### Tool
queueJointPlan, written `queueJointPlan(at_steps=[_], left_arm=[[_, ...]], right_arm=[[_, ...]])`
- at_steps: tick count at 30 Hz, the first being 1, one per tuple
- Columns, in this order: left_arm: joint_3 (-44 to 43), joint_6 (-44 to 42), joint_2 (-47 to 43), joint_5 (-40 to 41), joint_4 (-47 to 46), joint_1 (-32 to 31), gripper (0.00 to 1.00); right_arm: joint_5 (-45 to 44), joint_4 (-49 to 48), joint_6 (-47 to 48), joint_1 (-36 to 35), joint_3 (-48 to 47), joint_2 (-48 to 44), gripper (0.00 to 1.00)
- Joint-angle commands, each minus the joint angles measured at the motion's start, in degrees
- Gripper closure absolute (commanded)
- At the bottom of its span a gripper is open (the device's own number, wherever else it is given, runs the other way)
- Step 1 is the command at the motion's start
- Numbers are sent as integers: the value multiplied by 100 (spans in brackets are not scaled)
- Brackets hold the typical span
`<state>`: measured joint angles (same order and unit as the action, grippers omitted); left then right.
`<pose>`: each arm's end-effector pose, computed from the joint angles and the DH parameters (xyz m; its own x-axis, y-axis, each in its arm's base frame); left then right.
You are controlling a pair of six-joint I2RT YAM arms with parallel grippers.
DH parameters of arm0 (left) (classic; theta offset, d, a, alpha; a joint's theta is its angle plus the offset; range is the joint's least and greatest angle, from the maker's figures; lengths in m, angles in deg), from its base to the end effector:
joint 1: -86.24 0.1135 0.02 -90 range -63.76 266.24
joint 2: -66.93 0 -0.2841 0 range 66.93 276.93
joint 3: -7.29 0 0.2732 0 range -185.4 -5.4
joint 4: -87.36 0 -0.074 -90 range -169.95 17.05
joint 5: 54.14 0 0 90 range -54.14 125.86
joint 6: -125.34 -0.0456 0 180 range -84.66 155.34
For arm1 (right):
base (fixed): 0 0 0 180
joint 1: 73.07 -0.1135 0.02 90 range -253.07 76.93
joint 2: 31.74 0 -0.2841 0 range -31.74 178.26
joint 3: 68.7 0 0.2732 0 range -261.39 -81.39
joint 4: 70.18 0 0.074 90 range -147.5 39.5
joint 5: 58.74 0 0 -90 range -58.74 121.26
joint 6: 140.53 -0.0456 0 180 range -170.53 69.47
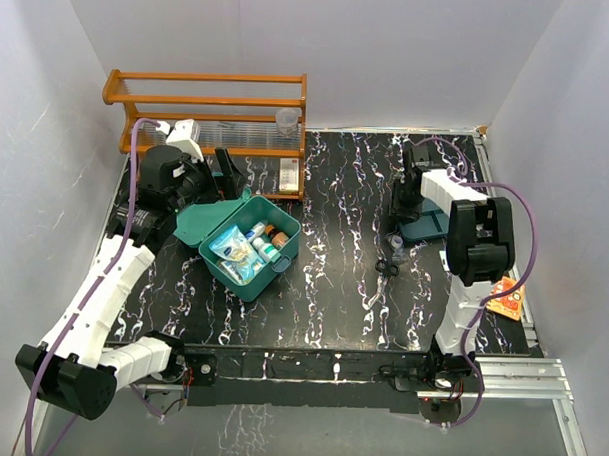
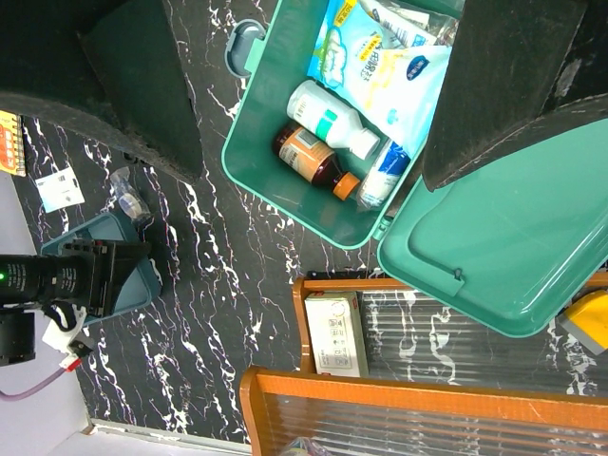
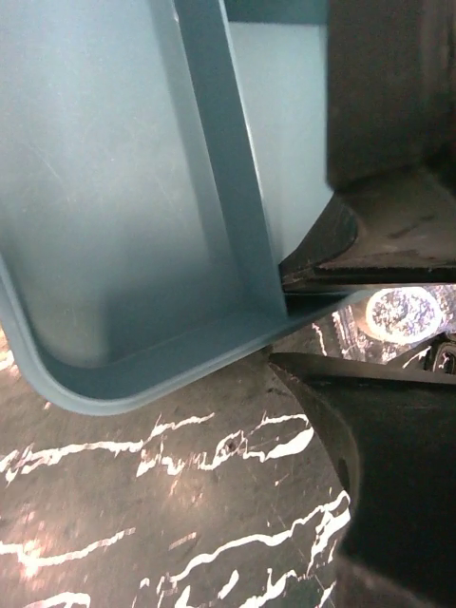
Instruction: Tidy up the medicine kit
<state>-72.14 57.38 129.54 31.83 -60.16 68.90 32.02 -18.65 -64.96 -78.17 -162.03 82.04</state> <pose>0.2528 -0.0823 0.4126 -0.3746 -0.2752 -0.8854 0.2388 0.8941 -0.3789 0.4258 0.0386 0.1643 -0.9405 0.1662 -0.2964 0.1460 0.9852 0.0893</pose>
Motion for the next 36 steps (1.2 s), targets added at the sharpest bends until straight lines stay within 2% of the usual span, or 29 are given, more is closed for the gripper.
queueJointPlan(at_steps=[1,9,14,20,30,32,34,36], left_arm=[[-119,-24,26,-15,-46,19,1],[-180,-64,58,77,-4,20,1],[-191,-103,28,151,37,20,1],[-173,-112,20,192,38,18,1],[-124,-95,24,162,-9,20,1],[-128,-87,28,157,-3,14,1],[-129,-86,8,156,5,19,1],[-129,-86,-9,164,19,17,1]], right_arm=[[296,-152,452,-129,-342,57,72],[607,-165,950,-937,-487,232,85],[754,-118,1013,-1315,-268,101,95],[1131,-85,1215,-1769,362,-369,98],[1061,-71,1711,-2420,871,-833,100],[702,-73,1518,-2425,794,-880,90],[294,-45,1185,-2419,675,-1001,70],[-127,-101,791,-2425,661,-1300,56]])
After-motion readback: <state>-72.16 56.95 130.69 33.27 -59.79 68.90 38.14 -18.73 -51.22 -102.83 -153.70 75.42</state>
